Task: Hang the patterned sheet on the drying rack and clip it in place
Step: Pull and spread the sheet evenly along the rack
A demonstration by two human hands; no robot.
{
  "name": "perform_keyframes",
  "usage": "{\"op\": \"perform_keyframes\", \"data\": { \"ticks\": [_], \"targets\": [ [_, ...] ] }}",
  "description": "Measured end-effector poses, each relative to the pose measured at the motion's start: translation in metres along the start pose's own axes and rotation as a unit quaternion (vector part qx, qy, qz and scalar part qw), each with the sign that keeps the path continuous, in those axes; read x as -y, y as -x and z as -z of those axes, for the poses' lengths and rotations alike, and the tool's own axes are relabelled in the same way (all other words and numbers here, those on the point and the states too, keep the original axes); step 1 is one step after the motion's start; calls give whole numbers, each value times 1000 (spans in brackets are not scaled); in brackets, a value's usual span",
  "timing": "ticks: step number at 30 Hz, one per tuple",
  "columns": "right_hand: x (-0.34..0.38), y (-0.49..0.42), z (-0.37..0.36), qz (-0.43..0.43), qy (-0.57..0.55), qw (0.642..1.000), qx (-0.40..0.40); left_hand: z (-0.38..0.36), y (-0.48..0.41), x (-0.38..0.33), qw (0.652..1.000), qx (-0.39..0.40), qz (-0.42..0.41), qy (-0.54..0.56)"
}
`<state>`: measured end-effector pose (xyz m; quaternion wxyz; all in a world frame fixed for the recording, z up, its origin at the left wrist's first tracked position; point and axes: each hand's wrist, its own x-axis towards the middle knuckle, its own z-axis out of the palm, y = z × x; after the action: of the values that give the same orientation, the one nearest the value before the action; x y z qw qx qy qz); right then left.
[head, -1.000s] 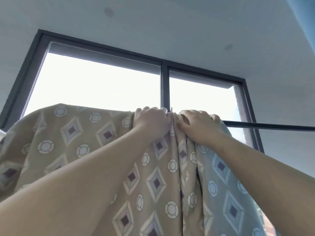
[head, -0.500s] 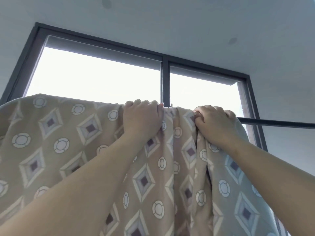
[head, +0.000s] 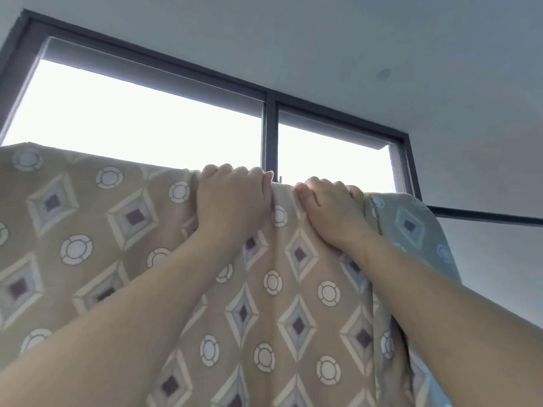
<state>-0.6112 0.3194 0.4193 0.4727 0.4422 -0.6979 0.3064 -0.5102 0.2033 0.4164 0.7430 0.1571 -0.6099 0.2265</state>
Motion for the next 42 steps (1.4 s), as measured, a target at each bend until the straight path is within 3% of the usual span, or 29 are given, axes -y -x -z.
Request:
{"op": "perform_keyframes", "data": {
  "ticks": [9,14,23,28,35,42],
  "targets": [
    [-14,-12,2,-104,43,993,-19,1,-6,-2,997,74,-8,-18],
    [9,-8,-6,11,47,999,-6,5,-6,10,992,123,-22,-33],
    [-33,3,9,-37,60,997,-23,11,-7,12,995,98,-18,-9],
    [-33,6,18,-33,27,999,29,4,-9,-8,984,175,-40,3],
    [-44,16,32,-69,92,993,-7,-9,-28,-62,950,288,-105,64],
    [-72,14,25,-97,88,991,-28,-36,-13,-103,975,181,-124,33]
  ]
}}
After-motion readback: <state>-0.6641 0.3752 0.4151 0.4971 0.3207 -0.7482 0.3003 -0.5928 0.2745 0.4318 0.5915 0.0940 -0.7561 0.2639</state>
